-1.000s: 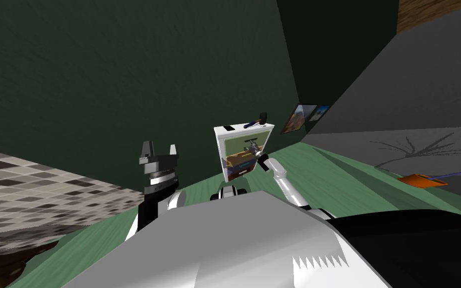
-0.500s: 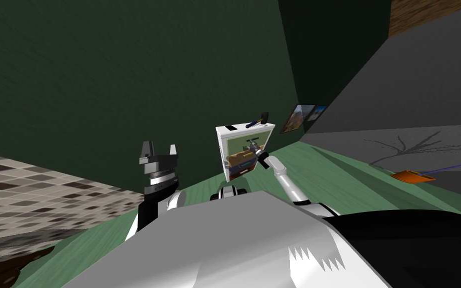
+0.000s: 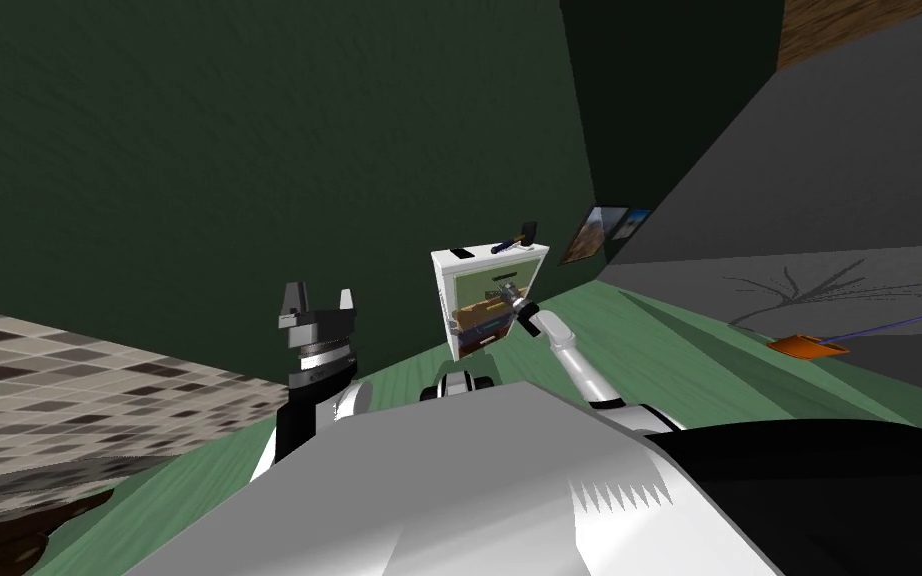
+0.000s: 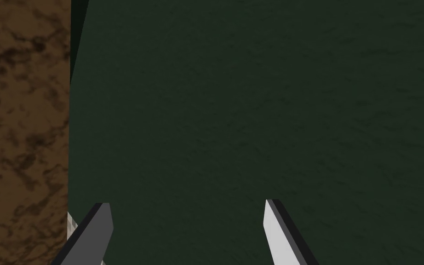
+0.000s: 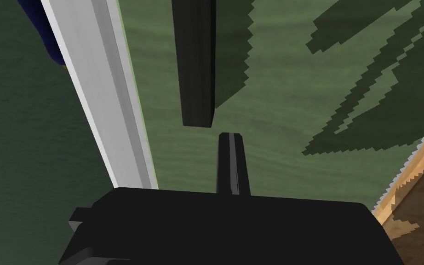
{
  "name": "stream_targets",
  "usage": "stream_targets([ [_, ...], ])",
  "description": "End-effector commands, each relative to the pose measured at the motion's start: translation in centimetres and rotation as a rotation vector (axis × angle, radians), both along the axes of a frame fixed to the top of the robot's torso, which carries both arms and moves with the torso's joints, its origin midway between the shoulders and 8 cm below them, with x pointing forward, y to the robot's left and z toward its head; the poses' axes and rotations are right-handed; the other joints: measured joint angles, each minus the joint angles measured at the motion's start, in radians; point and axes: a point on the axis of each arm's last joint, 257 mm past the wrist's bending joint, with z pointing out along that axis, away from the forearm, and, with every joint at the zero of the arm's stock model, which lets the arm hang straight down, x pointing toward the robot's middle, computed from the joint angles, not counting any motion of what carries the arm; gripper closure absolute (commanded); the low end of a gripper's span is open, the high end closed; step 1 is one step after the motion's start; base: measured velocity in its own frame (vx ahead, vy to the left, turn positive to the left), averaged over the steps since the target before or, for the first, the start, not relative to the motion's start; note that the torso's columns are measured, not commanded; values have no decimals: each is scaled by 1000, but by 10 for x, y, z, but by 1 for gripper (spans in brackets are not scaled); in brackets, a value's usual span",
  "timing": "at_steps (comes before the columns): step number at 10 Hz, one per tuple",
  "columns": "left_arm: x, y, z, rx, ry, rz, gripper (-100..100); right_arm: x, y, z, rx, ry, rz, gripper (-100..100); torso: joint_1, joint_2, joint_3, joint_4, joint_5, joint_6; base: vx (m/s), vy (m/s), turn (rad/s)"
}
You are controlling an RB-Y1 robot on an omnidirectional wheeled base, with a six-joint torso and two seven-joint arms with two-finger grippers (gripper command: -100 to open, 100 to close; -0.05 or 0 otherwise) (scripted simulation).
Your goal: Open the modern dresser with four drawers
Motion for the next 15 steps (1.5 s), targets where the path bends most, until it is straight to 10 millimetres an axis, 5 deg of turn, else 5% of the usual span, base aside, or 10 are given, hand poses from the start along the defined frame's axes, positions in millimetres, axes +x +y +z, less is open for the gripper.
stream_targets([
  [1, 0, 0, 0, 0, 0, 0, 0, -2, 1, 4, 0, -2, 13, 100, 0, -4, -3, -1, 0, 0, -192, -36, -46],
  [2, 0, 0, 0, 0, 0, 0, 0, -1, 1, 2, 0, -2, 9, 100, 1, -8, -5, -3, 0, 0, -94, -14, -11],
  [3, 0, 0, 0, 0, 0, 0, 0, 1, -7, 5, -16, 2, 4, -100, 3, -15, -9, -4, 1, -1, 67, 23, 24],
  [9, 0, 0, 0, 0, 0, 0, 0, 5, -21, 13, -40, 4, -3, -100, 1, -5, -3, -1, 0, 0, 116, 57, 18],
  [10, 0, 0, 0, 0, 0, 0, 0, 5, -22, 14, -37, 4, -4, 100, 0, -5, -3, -2, 0, 0, 10, 7, 0],
  [15, 0, 0, 0, 0, 0, 0, 0, 2, -19, 18, -38, 4, 17, 100, 2, -7, -5, -2, 1, 0, -161, -41, -53],
])
